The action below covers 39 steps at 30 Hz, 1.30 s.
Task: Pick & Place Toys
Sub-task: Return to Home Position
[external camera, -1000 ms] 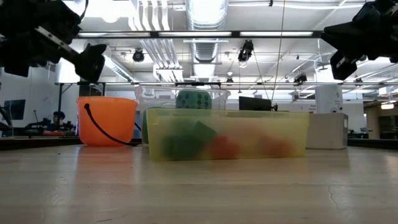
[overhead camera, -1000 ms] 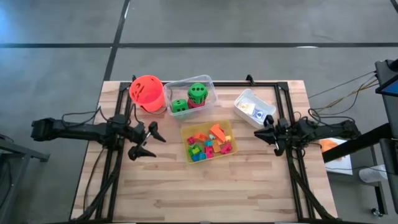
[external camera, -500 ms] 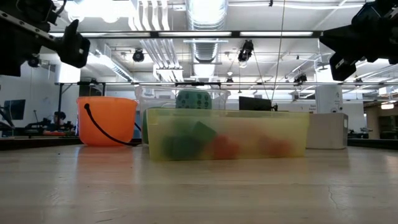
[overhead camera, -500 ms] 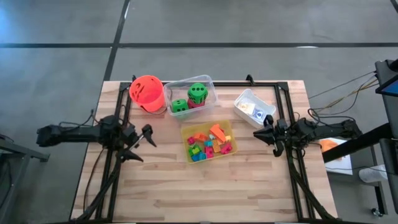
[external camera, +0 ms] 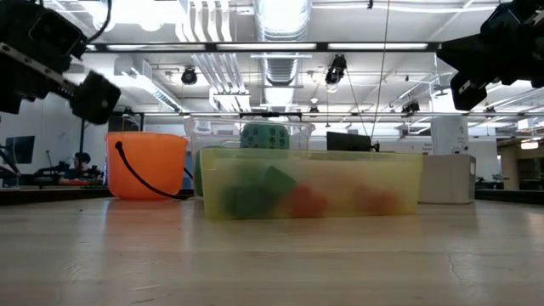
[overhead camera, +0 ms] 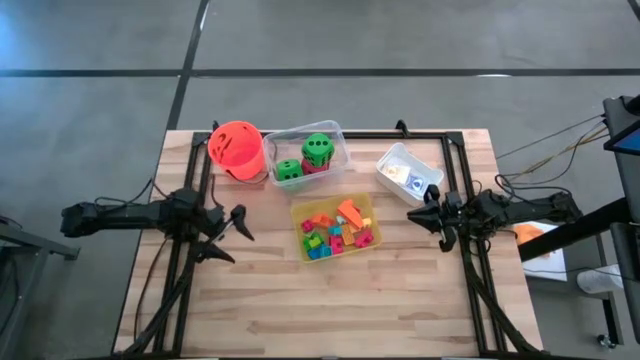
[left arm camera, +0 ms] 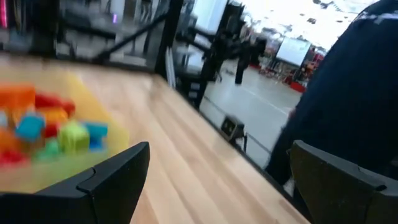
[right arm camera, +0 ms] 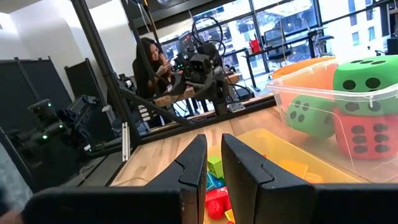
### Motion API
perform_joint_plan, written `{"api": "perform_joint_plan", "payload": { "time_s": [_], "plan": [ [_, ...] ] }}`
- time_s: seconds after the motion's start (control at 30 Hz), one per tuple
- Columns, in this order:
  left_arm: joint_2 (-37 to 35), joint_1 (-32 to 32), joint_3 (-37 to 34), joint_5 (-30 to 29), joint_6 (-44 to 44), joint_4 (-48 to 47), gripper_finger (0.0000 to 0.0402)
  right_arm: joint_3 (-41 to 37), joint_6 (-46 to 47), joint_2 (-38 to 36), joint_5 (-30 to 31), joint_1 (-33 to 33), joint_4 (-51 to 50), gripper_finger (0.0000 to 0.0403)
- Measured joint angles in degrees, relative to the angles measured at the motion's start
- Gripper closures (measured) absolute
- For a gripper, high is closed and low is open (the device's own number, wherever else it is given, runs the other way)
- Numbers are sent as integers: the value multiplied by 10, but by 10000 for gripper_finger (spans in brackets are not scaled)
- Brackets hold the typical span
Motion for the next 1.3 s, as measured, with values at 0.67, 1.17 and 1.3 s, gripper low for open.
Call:
{"api": "perform_joint_plan", "payload": {
  "time_s": [0.67, 1.17, 1.3],
  "plan": [
    [4, 0, 0, 0, -14, -49, 27, 0, 0, 0, 1, 0, 0, 358],
    [4, 0, -1, 0, -13, -49, 27, 0, 0, 0, 1, 0, 0, 358],
    [4, 0, -1, 0, -13, -49, 27, 0, 0, 0, 1, 0, 0, 358]
  ]
}}
